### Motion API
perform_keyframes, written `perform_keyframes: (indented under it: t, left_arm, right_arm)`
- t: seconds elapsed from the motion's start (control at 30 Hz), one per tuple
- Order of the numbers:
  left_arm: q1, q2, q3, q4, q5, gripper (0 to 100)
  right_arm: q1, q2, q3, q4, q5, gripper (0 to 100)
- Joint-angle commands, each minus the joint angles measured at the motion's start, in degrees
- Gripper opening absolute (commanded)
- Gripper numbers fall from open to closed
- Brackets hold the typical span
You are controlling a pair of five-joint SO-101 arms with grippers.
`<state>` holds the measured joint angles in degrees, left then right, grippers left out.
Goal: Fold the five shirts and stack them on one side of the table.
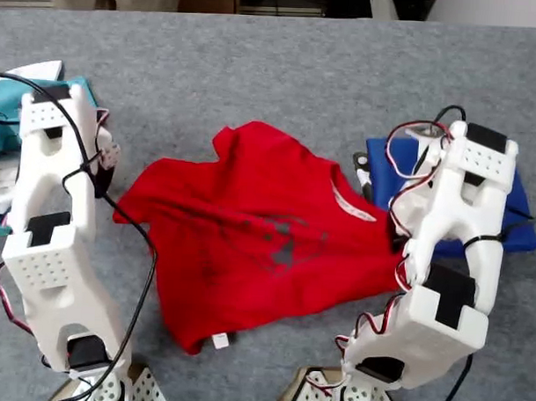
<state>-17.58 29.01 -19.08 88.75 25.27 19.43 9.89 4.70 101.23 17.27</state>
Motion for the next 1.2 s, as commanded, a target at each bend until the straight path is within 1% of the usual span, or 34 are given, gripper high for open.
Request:
perform_keyframes:
  t: [0.0,0.07,0.13,0.2,0.27,0.3,0.37,0.43,0.5,0.6,0.7,0.93,1.17]
  left_arm:
    - [-0.18,-0.75,-9.67,6.68,-4.31,2]
    - [-0.09,-0.66,-13.54,11.08,-7.91,2]
    - [0.00,-0.75,-13.36,12.22,-11.43,2]
    - [-0.18,-1.45,-10.11,12.22,-14.07,2]
    - [0.35,-2.59,-3.34,11.96,-16.35,2]
    - [0.97,-3.38,0.53,11.34,-17.23,2]
    - [1.58,-5.93,8.09,6.77,-18.90,2]
    - [1.76,-9.45,15.56,1.23,-19.43,2]
    - [3.60,-12.88,23.30,-4.13,-19.52,2]
    - [7.47,-17.10,32.79,-11.78,-18.81,2]
    - [9.14,-18.24,37.36,-17.32,-13.80,2]
    - [8.09,-18.24,37.63,-19.43,-7.12,2]
    - [7.38,-18.24,37.80,-19.43,-6.68,2]
  right_arm:
    - [-1.19,-4.09,-4.35,1.14,3.43,0.5]
    - [-3.03,-4.79,-5.67,1.14,3.96,0.6]
    - [-5.23,-6.81,-6.81,1.14,4.13,3.4]
    - [-7.34,-9.63,-8.04,1.14,4.22,9.5]
    - [-9.27,-12.62,-10.07,1.05,3.96,14.6]
    - [-10.24,-13.85,-11.38,1.05,3.87,15.4]
    - [-12.18,-15.43,-14.99,0.88,2.81,14.6]
    - [-14.29,-15.25,-19.47,0.79,-0.44,14.2]
    - [-16.57,-13.41,-23.96,0.79,-3.78,14.1]
    - [-20.44,-6.99,-29.41,-0.79,-7.30,14.1]
    - [-23.52,1.98,-35.03,-3.08,-10.73,14.1]
    - [-28.97,25.45,-55.87,-4.22,-14.07,14.1]
    - [-35.21,48.31,-78.73,-4.04,-14.42,14.1]
